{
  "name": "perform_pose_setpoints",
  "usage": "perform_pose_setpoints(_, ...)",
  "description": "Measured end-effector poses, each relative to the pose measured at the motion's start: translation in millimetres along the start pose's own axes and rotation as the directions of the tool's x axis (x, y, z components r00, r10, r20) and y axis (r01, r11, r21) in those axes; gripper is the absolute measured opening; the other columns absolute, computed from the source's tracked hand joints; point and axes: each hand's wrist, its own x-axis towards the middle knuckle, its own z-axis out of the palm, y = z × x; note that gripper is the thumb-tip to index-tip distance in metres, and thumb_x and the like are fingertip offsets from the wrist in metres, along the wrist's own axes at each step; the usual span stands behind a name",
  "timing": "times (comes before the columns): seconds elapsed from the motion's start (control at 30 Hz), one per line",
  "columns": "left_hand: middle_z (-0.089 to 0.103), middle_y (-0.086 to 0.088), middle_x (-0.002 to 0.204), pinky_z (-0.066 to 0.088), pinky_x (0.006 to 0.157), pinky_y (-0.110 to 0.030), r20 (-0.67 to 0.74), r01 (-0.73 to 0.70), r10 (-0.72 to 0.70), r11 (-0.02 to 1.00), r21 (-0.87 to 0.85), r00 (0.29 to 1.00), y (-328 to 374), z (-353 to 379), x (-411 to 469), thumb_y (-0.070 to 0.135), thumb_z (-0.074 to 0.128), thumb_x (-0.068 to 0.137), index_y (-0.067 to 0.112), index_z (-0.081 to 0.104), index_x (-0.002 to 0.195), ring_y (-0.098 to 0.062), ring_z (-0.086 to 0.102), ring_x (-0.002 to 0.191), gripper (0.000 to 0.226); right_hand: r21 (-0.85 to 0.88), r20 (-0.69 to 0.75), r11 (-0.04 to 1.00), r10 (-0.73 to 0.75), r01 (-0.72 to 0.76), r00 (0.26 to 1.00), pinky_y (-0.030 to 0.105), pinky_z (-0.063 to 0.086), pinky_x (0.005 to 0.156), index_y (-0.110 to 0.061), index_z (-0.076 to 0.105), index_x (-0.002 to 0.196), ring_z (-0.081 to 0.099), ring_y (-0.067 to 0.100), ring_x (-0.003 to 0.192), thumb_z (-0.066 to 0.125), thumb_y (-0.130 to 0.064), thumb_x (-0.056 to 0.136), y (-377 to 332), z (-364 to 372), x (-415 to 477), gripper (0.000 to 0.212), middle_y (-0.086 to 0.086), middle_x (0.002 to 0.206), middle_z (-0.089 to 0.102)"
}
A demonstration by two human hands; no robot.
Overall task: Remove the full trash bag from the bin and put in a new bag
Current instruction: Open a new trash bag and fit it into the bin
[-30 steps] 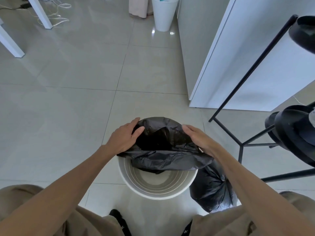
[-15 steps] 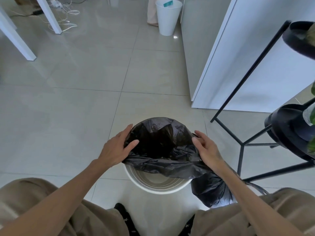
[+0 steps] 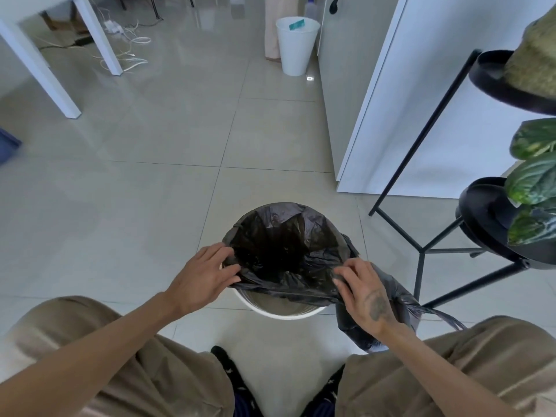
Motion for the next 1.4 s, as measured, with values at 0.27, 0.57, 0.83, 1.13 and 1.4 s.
perform_pose_setpoints(0.27, 0.057, -0.001, 0.093, 0.047, 0.061, -0.029, 0.068, 0.044, -0.039, 0.996, -0.080, 0.997, 11.4, -6.2, -16.7, 0.062, 0.056, 0.091, 0.015, 0.065, 0.094, -0.019, 0.052, 0.079, 0.047, -0.002, 0.166, 0.991, -0.130, 0.132, 0.978, 0.034, 0.049, 0.070, -0.013, 0.066, 0.100, 0.053, 0.019, 0.082, 0.065, -0.061, 0.086, -13.2, -7.9, -20.5, 0.049, -0.001, 0.095, 0.056)
perform_pose_setpoints(0.57, 0.063, 0.006, 0.067, 0.011, 0.048, -0.007, 0.133, 0.132, -0.126, 0.990, -0.041, 0.983, 35.6, -18.3, -12.5, 0.040, 0.089, 0.067, 0.019, 0.059, 0.081, -0.011, 0.055, 0.052, 0.039, 0.010, 0.089, 0.991, -0.137, 0.137, 0.987, 0.031, 0.051, 0.067, -0.016, 0.056, 0.085, 0.053, 0.019, 0.078, 0.085, -0.025, 0.071, -24.4, -3.5, -17.0, 0.033, -0.003, 0.091, 0.054)
perform_pose_setpoints(0.83, 0.055, 0.005, 0.048, 0.023, 0.037, -0.020, 0.162, 0.111, -0.119, 0.992, 0.058, 0.980, 41.0, -7.3, -16.3, 0.033, 0.092, 0.064, 0.016, 0.060, 0.066, -0.014, 0.046, 0.034, 0.037, -0.046, 0.104, 0.996, -0.068, 0.073, 0.992, 0.028, 0.049, 0.062, -0.018, 0.061, 0.078, 0.054, 0.017, 0.073, 0.086, -0.030, 0.071, -31.3, -2.5, -27.8, 0.029, -0.004, 0.087, 0.057)
perform_pose_setpoints(1.13, 0.076, -0.004, 0.090, 0.039, 0.067, -0.022, 0.356, 0.227, -0.176, 0.968, -0.106, 0.918, 43.0, 1.5, -17.1, 0.041, 0.061, 0.095, 0.016, 0.072, 0.101, -0.025, 0.069, 0.076, 0.028, -0.183, 0.326, 0.983, 0.056, 0.005, 0.944, 0.028, 0.047, 0.062, -0.030, 0.072, 0.093, 0.055, 0.015, 0.074, 0.078, -0.056, 0.070, -36.4, 4.2, -47.4, 0.035, -0.010, 0.084, 0.053)
perform_pose_setpoints(1.4, 0.077, -0.002, 0.093, 0.053, 0.071, -0.031, 0.492, 0.408, -0.257, 0.884, -0.227, 0.832, 42.2, -4.8, -9.2, 0.050, 0.070, 0.085, 0.018, 0.076, 0.101, -0.020, 0.064, 0.074, 0.036, -0.095, 0.560, 0.975, 0.221, -0.203, 0.799, 0.034, 0.049, 0.092, -0.029, 0.059, 0.131, 0.060, 0.020, 0.110, 0.055, -0.044, 0.094, -44.4, 2.7, -31.7, 0.041, -0.004, 0.113, 0.064)
